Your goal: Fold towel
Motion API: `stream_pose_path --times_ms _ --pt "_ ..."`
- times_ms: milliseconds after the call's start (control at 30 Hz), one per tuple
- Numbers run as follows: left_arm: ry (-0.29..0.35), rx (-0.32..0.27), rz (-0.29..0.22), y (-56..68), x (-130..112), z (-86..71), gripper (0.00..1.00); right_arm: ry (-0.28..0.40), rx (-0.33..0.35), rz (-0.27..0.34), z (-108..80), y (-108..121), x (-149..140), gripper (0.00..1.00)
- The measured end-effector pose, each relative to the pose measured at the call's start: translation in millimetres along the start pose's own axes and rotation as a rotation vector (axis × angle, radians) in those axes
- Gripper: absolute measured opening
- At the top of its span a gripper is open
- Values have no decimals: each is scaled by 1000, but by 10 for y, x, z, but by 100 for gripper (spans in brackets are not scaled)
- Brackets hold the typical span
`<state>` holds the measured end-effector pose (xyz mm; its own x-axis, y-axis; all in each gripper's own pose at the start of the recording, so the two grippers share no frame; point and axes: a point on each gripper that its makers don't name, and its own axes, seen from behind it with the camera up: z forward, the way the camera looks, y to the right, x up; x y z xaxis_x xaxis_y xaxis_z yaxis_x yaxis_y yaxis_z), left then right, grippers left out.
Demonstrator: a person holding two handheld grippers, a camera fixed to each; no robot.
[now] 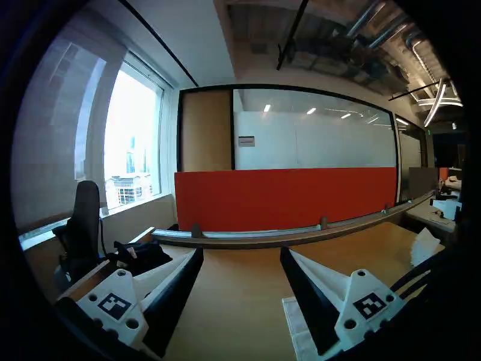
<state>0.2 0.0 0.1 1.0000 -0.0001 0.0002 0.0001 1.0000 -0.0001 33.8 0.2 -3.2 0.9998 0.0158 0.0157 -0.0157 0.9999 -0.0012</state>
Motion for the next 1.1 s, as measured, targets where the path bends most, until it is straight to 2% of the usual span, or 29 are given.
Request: stream_pose_path --times_ms 100,267,500,800,1100 --pt "-3 -2 -1 4 38 16 94 -4 -1 1 22 11 45 100" --pt "-23 -34 0 97 50 25 94 -24 24 -15 49 -25 75 100" --pt "-81 -103 8 235 -7 -16 94 -78 120 -77 17 -230 73 100" --pt "-153 -242 85 464 -80 -90 94 -163 268 -156 -70 -518 6 100" --pt "-241 -423 137 808 -291 -219 94 -281 440 -264 -241 -745 -229 100"
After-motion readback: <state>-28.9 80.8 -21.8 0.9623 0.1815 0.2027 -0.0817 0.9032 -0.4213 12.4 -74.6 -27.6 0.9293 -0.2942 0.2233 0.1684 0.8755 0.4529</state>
